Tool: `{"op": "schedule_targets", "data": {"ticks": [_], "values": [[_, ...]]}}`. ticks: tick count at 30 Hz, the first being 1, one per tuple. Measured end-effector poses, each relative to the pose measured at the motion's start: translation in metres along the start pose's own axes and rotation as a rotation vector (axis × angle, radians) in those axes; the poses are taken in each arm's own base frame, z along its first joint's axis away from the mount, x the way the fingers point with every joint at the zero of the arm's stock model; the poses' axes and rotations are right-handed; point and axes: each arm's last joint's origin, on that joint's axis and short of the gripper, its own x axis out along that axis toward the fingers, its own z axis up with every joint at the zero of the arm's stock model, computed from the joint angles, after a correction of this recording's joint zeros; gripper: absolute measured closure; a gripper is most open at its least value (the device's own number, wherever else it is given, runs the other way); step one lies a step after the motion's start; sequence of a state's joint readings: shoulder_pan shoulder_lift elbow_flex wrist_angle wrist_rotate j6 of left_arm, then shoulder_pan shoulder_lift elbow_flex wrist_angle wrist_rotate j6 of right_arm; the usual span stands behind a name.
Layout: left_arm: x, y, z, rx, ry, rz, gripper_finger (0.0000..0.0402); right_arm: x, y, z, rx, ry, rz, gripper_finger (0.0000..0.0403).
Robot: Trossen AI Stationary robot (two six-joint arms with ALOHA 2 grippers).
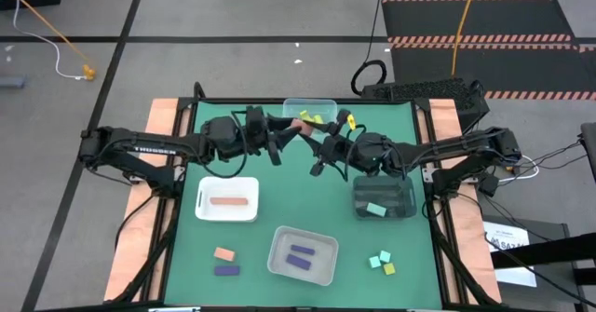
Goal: Sort & place blocks by color
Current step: Put the top light brown block into the white bin
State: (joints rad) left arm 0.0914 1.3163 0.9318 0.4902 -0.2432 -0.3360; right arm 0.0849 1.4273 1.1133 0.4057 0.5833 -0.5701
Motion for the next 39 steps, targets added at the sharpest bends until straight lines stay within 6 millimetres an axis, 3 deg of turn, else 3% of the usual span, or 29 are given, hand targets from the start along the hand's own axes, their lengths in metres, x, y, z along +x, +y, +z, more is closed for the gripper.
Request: {"op": "schedule_targets", "data": {"ticks": [5,8,14,20,26,32,39], "values": [[0.0,0.0,0.0,-0.057,-0.001,0.002,0.0339,0.0,0.0,-0.001,-0.013,0.009,-0.007,0.0291],[0.0,0.0,0.001,-0.071,0.006,-0.019,0.0341,0.0,0.0,0.0,-0.011,0.007,-0.008,0.0279],[0.0,0.001,0.001,-0.078,0.009,-0.023,0.0341,-0.001,0.0,0.0,0.046,0.012,-0.021,0.0212],[0.001,0.004,0.002,-0.074,0.0,-0.008,0.0341,-0.005,0.0,-0.014,0.136,0.202,-0.112,0.0175],[0.003,0.013,0.012,-0.046,-0.069,0.002,0.0341,-0.015,-0.001,-0.026,0.316,0.334,-0.129,0.0167],[-0.004,0.01,0.032,0.022,-0.2,-0.081,0.0341,-0.024,0.002,-0.034,0.482,0.419,-0.141,0.0171],[-0.011,0.001,0.035,0.022,-0.169,-0.157,0.0341,-0.036,0.015,-0.057,0.684,0.605,-0.076,0.0171]]}}
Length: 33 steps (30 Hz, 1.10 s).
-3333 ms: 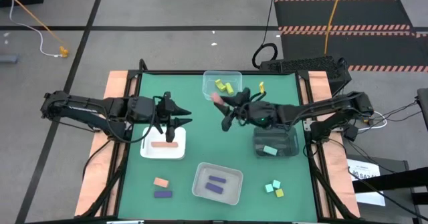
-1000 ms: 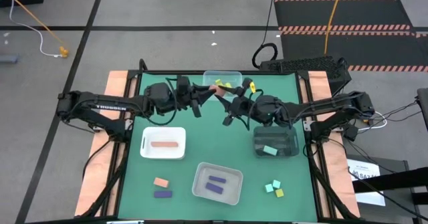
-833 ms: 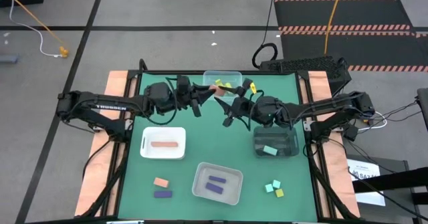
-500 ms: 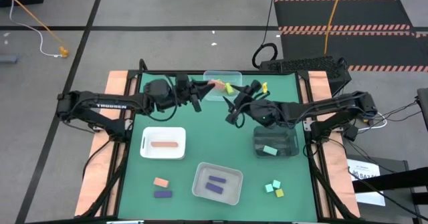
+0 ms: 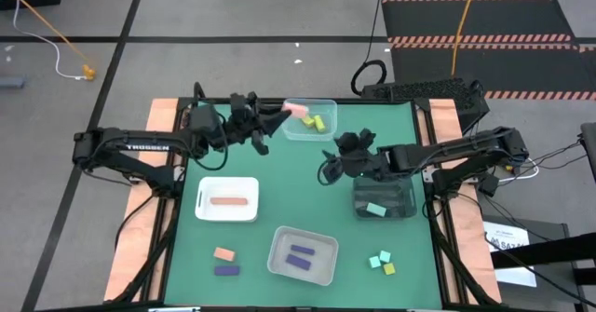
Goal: Sort & place blocks by color
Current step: Put the top light brown block into the white bin
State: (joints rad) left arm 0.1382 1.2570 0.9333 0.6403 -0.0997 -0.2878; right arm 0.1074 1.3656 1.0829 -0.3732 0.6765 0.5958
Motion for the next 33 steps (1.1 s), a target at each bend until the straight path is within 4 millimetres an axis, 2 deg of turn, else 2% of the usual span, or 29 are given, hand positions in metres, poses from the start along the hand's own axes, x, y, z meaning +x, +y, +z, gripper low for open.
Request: {"op": "schedule_targets", "data": {"ticks": [6,10,13,19,22,26,31,33], "values": [[-0.009,-0.011,-0.02,-0.086,0.25,0.002,0.0341,0.011,-0.004,-0.036,0.159,0.19,0.125,0.0171],[-0.027,-0.01,-0.032,-0.167,0.493,0.091,0.0341,0.014,-0.004,-0.056,0.208,0.252,0.174,0.0171],[-0.053,-0.01,-0.042,-0.229,0.728,0.198,0.0341,0.013,-0.003,-0.067,0.216,0.285,0.208,0.0172],[-0.098,-0.023,-0.052,-0.32,1.076,0.353,0.0341,0.004,0.009,-0.071,0.161,0.295,0.319,0.0172],[-0.122,-0.025,-0.06,-0.289,1.25,0.496,0.0341,0.0,0.018,-0.068,0.144,0.26,0.405,0.0172],[-0.134,-0.031,-0.069,-0.249,1.358,0.6,0.0341,-0.005,0.025,-0.065,0.154,0.21,0.47,0.0172],[-0.131,-0.039,-0.084,-0.211,1.403,0.6,0.0341,-0.009,0.032,-0.06,0.157,0.15,0.531,0.0172],[-0.129,-0.041,-0.09,-0.196,1.415,0.599,0.0322,-0.01,0.034,-0.058,0.163,0.131,0.553,0.0172]]}}
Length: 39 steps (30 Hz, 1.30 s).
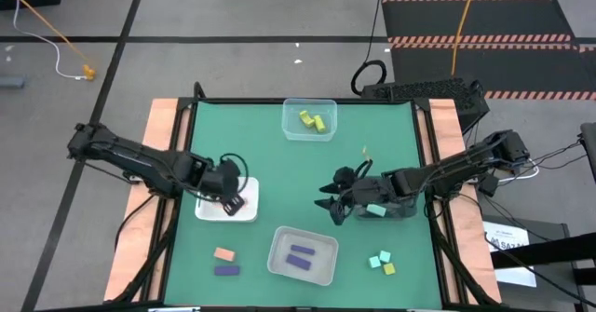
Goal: Sort & place blocks by color
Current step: Put the top light brown block into the white bin, then put the light brown block into the white bin
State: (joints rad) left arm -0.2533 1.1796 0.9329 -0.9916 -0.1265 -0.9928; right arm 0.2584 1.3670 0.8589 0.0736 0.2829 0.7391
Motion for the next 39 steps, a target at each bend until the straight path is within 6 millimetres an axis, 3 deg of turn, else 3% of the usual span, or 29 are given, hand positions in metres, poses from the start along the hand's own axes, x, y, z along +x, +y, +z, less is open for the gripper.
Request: {"op": "schedule_targets", "data": {"ticks": [6,11,15,19,28,33,39], "values": [[0.019,-0.007,-0.001,0.033,0.065,0.067,0.0233,-0.001,0.006,0.004,0.012,-0.044,0.048,0.0172],[0.025,-0.01,-0.001,0.026,0.138,0.042,0.0203,-0.002,0.009,0.004,0.013,-0.059,0.071,0.0172],[0.022,-0.017,-0.008,0.036,0.186,-0.029,0.0203,-0.002,0.011,0.003,0.013,-0.058,0.077,0.0172],[0.016,-0.036,-0.024,0.127,0.174,-0.162,0.0216,-0.003,0.012,0.002,0.0,-0.054,0.082,0.0172],[0.006,-0.083,-0.083,0.528,0.144,-0.451,0.0235,-0.003,0.013,0.001,-0.059,-0.056,0.081,0.0172],[0.017,-0.091,-0.111,0.752,0.14,-0.411,0.0236,-0.003,0.012,0.001,-0.093,-0.056,0.079,0.0172],[0.037,-0.098,-0.128,0.944,0.141,-0.366,0.0236,-0.003,0.012,0.001,-0.125,-0.057,0.078,0.0172]]}}
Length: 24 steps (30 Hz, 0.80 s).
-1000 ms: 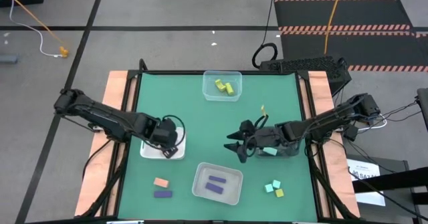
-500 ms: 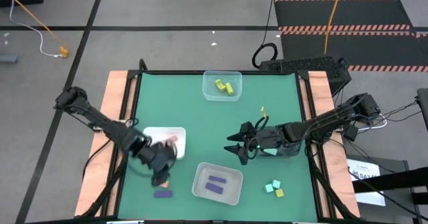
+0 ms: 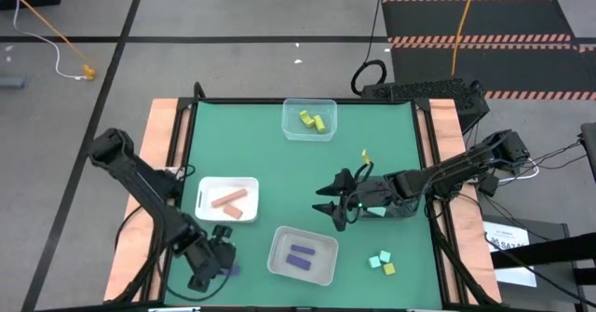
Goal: Sort & place blocks by color
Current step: Put the light brown block into the white bin
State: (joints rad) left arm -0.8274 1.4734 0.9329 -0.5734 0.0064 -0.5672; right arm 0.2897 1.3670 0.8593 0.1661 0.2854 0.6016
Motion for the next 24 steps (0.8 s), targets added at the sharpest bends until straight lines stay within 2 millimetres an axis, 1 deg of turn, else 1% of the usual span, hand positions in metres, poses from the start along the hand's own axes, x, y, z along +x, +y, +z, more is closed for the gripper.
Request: {"op": "schedule_targets", "data": {"ticks": [6,9,13,18,21,24], "values": [[0.022,0.001,-0.004,0.112,0.073,0.048,0.0236,0.0,0.0,0.0,-0.02,0.0,0.0,0.0172],[0.029,0.002,-0.004,0.143,0.087,0.075,0.0236,0.0,0.0,0.0,-0.038,0.0,0.0,0.0172],[0.029,0.002,-0.004,0.137,0.082,0.084,0.0236,0.0,0.0,0.0,-0.049,-0.001,-0.001,0.0172],[0.029,0.001,-0.003,0.08,0.066,0.073,0.0236,0.0,-0.001,0.0,-0.048,-0.001,-0.003,0.0172],[0.029,-0.001,0.003,0.006,0.016,0.042,0.0236,0.0,-0.001,0.0,-0.048,-0.001,-0.003,0.0172],[0.029,-0.004,0.011,-0.017,-0.064,-0.007,0.0236,0.0,-0.001,0.001,-0.048,-0.002,-0.002,0.0172]]}}
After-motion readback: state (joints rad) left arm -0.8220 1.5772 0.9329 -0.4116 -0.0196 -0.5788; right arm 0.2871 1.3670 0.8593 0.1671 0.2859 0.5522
